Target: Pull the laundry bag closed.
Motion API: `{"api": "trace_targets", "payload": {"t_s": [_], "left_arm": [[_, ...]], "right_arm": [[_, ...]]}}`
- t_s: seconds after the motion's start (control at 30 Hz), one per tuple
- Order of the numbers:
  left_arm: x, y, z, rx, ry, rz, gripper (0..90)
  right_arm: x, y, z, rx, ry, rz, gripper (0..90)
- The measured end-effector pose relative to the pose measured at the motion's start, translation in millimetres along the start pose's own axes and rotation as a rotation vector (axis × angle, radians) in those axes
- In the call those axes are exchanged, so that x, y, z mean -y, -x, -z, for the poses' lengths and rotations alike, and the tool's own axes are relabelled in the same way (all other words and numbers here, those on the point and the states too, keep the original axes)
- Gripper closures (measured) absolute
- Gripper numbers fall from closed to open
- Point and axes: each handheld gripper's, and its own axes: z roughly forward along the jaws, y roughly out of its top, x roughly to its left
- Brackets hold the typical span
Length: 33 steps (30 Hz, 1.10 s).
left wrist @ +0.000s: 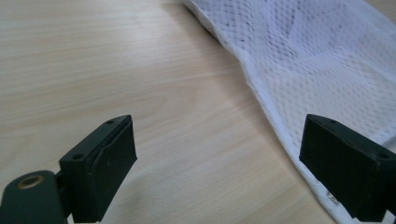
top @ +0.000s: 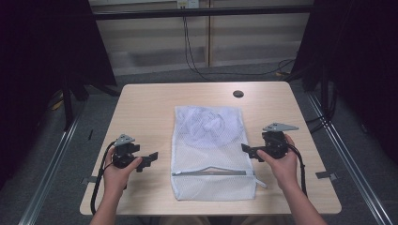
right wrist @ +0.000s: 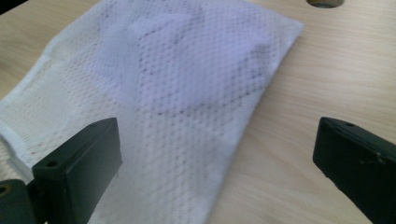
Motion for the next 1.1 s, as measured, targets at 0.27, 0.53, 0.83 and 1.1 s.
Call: {"api": "trace_targets", "payload": {"t_s": [0.27, 0.53, 0.83, 1.1], "left_arm": [[0.0, 4.2, 2.0, 0.030, -0.022, 0.012, 6.4], [0.3, 13.3, 6.8, 0.058, -0.028, -0.001, 3.7], [3.7, 17.8, 8.7, 0.082, -0.036, -0.010, 1.0], [4.2, 23.7, 7.5, 0.129, -0.042, 0.000, 0.4]], "right_arm": [[-8.6, -20.1, -8.1, -0.094, 0.002, 0.007, 0.9], [-19.0, -43.7, -21.5, -0.153, -0.006, 0.021, 2.9], [-27.6, -64.9, -32.8, -0.217, 0.004, 0.030, 7.3], [-32.3, -79.9, -41.1, -0.268, -0.008, 0.040, 15.3]]}}
